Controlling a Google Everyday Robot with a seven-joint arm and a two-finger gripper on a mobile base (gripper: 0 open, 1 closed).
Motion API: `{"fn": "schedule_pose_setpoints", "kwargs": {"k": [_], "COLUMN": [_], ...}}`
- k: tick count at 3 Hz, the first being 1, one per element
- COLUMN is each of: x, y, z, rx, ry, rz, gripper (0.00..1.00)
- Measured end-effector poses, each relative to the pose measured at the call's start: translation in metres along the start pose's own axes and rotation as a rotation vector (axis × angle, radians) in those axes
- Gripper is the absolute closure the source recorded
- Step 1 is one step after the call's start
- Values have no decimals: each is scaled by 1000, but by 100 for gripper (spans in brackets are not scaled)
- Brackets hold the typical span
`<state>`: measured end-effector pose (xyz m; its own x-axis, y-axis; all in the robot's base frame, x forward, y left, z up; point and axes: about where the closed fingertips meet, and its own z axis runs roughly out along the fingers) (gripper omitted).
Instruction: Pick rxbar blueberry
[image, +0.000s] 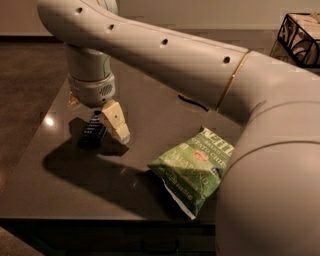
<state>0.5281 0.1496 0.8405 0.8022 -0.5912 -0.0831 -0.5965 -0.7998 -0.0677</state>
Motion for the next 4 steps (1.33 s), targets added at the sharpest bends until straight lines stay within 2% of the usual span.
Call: {"fn": "schedule_pose_setpoints", "kwargs": {"k": [2, 3, 4], "x": [2, 2, 11], "y": [-5, -7, -3], "z": [9, -4, -26], "rx": [-31, -13, 20], "ry": [21, 22, 15], "rz": [-6, -5, 31], "gripper": [46, 69, 93]}}
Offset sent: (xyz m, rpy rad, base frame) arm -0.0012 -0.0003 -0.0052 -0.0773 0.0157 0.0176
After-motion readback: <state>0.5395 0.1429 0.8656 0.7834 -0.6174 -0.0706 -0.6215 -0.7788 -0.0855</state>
